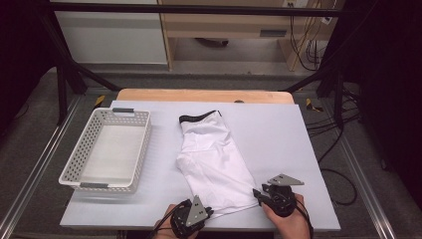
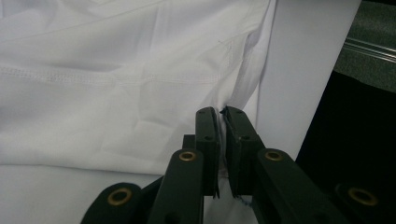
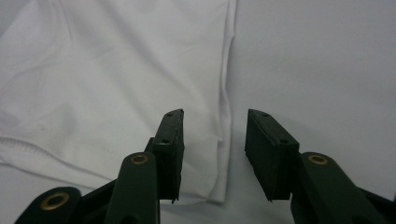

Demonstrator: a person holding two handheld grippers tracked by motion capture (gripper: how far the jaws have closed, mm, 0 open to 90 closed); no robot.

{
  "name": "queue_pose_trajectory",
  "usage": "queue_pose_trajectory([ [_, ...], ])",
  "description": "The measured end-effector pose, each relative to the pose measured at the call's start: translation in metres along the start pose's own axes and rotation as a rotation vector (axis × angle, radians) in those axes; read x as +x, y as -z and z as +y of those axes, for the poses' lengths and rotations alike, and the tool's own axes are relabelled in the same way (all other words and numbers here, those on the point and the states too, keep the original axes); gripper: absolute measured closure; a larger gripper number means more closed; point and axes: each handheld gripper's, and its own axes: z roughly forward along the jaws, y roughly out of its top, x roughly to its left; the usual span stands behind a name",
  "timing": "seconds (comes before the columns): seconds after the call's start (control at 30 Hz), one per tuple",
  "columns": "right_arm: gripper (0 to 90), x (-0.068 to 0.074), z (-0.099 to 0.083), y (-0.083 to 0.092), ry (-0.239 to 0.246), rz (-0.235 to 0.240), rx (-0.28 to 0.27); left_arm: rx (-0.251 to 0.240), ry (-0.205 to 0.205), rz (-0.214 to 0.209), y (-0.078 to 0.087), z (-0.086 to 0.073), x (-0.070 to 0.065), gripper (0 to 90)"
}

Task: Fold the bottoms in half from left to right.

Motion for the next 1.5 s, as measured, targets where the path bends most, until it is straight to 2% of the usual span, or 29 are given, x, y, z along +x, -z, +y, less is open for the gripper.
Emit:
queue_pose_trajectory([
  [0.13,59.1,0.002,-0.004,0.006,0.011,-0.001,0.009,-0.001,0.003,0.002,-0.001,0.0,0.0,82.3],
  [0.23,70.3,0.004,-0.005,0.004,0.036,0.006,0.041,-0.005,0.005,0.004,-0.002,-0.001,0.0,80.9],
  [0.33,85.0,0.006,-0.003,0.002,0.05,0.002,0.048,-0.006,0.014,0.002,-0.002,0.0,0.001,78.8],
  [0.43,88.8,0.005,-0.001,0.003,0.051,0.0,0.044,-0.008,0.028,0.005,-0.001,0.0,0.004,73.5],
  [0.5,89.1,0.004,0.001,0.006,0.05,-0.009,0.018,-0.022,0.047,0.001,0.0,0.0,0.005,68.2],
  [0.57,89.1,0.002,0.002,0.008,0.035,-0.025,0.0,-0.033,0.049,-0.007,0.001,0.001,0.003,64.1],
  [0.63,88.8,0.001,0.001,0.006,0.034,-0.037,0.004,-0.03,0.037,-0.012,0.0,0.002,0.0,61.3],
  [0.73,87.3,0.0,0.001,0.001,0.04,-0.044,0.039,-0.011,0.033,-0.029,-0.005,0.001,-0.003,57.5],
  [0.83,77.5,-0.001,0.002,0.004,0.028,-0.038,0.006,-0.009,0.03,-0.026,-0.005,0.001,-0.004,55.6],
  [0.9,75.5,-0.001,0.003,0.005,0.03,-0.029,-0.021,-0.01,0.036,-0.024,-0.005,0.001,-0.003,56.3],
  [0.97,72.8,0.001,0.003,0.002,0.036,-0.021,-0.008,-0.012,0.041,-0.024,-0.006,0.001,-0.001,56.4],
  [1.03,74.0,0.003,0.003,-0.002,0.05,-0.017,0.024,-0.012,0.042,-0.024,-0.006,0.001,-0.001,56.3],
  [1.1,80.1,0.005,0.003,-0.005,0.059,-0.009,0.041,-0.014,0.043,-0.024,-0.006,0.0,-0.001,56.2],
  [1.17,86.7,0.005,0.004,-0.006,0.071,-0.009,0.047,-0.015,0.046,-0.025,-0.006,0.0,-0.001,55.8],
  [1.23,89.2,0.005,0.006,-0.005,0.075,-0.009,0.044,-0.015,0.045,-0.024,-0.006,0.0,-0.001,55.6],
  [1.4,89.8,0.001,0.011,0.005,0.066,-0.042,-0.028,-0.012,0.052,-0.02,-0.006,0.001,0.0,53.9],
  [1.5,86.0,-0.004,0.011,-0.001,0.039,-0.041,-0.009,-0.011,0.048,-0.023,-0.006,0.001,-0.002,53.0],
])
